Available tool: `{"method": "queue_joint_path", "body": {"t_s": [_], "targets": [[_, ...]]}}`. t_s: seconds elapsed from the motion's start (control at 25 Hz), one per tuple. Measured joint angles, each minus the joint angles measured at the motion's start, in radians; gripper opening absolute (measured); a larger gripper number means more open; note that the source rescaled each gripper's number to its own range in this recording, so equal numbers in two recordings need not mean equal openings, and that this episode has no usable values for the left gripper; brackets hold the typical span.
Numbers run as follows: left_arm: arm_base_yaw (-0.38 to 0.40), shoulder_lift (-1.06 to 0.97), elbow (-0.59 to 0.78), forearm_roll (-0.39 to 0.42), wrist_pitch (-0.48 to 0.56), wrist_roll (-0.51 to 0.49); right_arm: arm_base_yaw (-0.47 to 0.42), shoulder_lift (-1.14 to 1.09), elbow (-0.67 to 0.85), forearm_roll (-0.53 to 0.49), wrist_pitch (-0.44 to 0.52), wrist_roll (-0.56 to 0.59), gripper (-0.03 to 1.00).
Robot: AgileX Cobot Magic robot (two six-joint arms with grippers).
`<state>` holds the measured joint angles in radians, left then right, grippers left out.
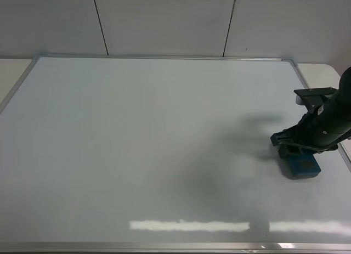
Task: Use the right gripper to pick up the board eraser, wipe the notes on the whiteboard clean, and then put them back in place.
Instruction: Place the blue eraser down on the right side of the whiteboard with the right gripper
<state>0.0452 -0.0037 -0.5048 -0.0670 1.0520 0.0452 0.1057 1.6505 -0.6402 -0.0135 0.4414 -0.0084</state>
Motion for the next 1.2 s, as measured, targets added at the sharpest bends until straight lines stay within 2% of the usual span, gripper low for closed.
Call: {"method": "queue_joint_path", "body": {"t_s": [0.72, 0.84, 1.04, 1.2], "targets": [[0.000, 0.000, 0.000, 0.000, 0.000, 0.000, 0.000, 0.000, 0.000, -0.003, 0.001, 0.008, 0.01], [0.000, 0.000, 0.000, 0.000, 0.000, 0.000, 0.000, 0.000, 0.000, -0.003, 0.001, 0.019, 0.08], [0.000, 0.000, 0.000, 0.000, 0.000, 0.000, 0.000, 0.000, 0.000, -0.002, 0.004, 0.047, 0.12], [0.000, 0.000, 0.000, 0.000, 0.000, 0.000, 0.000, 0.000, 0.000, 0.000, 0.005, 0.057, 0.23]]}}
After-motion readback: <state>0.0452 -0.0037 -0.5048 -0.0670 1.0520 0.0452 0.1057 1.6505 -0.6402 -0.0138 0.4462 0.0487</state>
